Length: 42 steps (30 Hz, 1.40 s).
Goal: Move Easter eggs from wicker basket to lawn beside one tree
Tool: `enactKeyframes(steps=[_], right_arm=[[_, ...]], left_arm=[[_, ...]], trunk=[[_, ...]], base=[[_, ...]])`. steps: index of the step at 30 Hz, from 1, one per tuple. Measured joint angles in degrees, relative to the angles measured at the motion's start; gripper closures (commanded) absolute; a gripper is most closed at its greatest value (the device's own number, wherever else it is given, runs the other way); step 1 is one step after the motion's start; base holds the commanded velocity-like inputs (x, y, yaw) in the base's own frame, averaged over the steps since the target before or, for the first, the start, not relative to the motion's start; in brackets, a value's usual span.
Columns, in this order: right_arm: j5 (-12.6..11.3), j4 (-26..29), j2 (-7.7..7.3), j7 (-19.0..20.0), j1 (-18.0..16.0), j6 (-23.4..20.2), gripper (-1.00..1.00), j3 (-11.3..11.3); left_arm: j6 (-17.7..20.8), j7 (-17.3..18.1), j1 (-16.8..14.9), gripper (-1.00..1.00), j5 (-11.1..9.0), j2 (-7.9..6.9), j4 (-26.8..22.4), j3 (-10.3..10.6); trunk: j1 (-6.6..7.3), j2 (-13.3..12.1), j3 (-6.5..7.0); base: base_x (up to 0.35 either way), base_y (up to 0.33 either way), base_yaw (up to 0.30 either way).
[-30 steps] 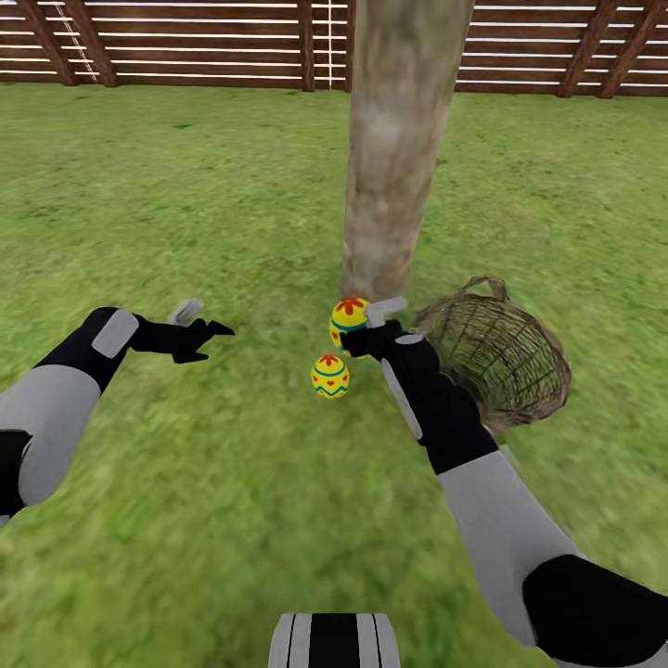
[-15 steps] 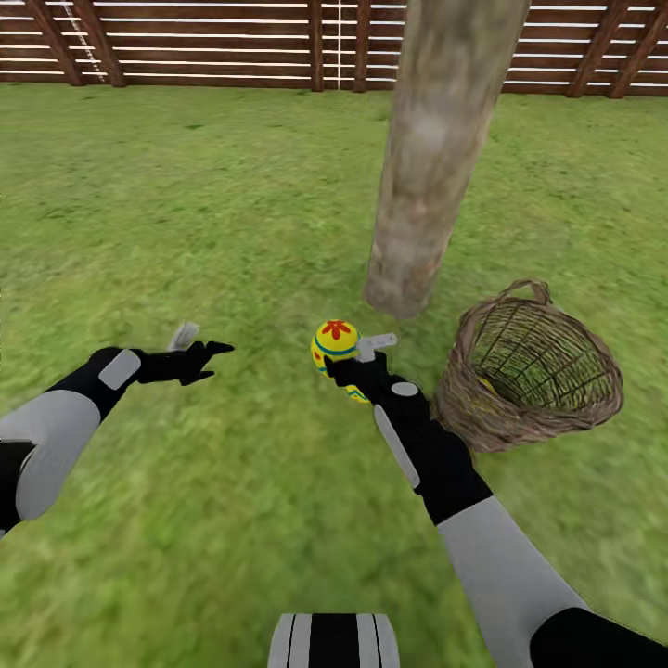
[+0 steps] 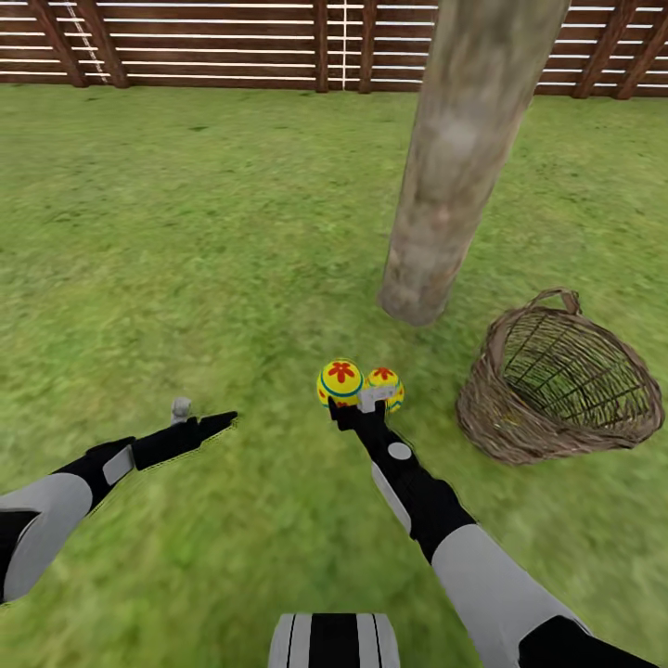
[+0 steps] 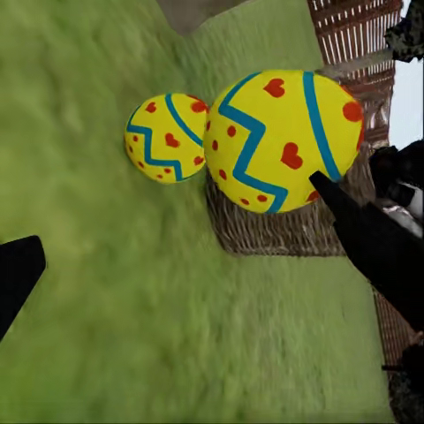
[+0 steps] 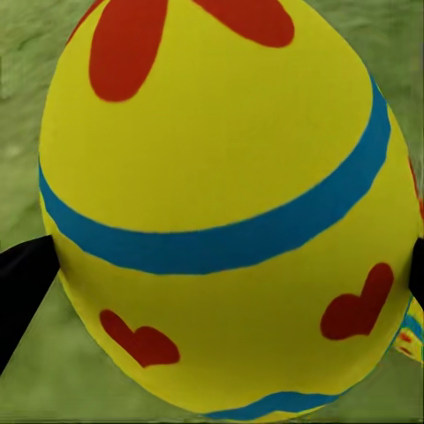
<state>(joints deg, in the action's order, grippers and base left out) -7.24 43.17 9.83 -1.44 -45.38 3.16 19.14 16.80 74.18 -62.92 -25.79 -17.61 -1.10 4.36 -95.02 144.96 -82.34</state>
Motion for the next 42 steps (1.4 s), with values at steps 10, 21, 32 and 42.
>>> enactKeyframes(steps=[10,21,32,42], right_arm=[[0.2,-0.3,-0.09,-0.2,1.0,0.5,1.00,-0.1],[0.2,-5.0,-0.05,-0.5,1.0,0.5,1.00,-0.3],[0.2,-4.5,-0.30,-0.4,1.0,6.2,1.00,-0.4],[0.4,-4.6,-0.30,-0.4,1.0,6.4,1.00,-0.4]], left_arm=[[0.0,0.5,0.1,-1.00,0.0,-0.05,0.0,0.0],[-0.1,0.8,0.1,-1.00,-0.3,-0.65,0.0,-0.1],[0.3,1.0,0.1,-1.00,-0.2,-2.22,0.0,-0.1],[0.3,1.1,0.1,-1.00,-0.2,-2.10,0.0,0.0]], trunk=[[0.01,0.0,0.00],[0.01,0.0,0.00],[-0.02,0.0,0.00],[-0.26,0.1,-1.99]], base=[[0.266,0.162,0.000],[0.110,0.020,0.000],[0.072,0.031,0.000],[0.000,0.000,0.000]])
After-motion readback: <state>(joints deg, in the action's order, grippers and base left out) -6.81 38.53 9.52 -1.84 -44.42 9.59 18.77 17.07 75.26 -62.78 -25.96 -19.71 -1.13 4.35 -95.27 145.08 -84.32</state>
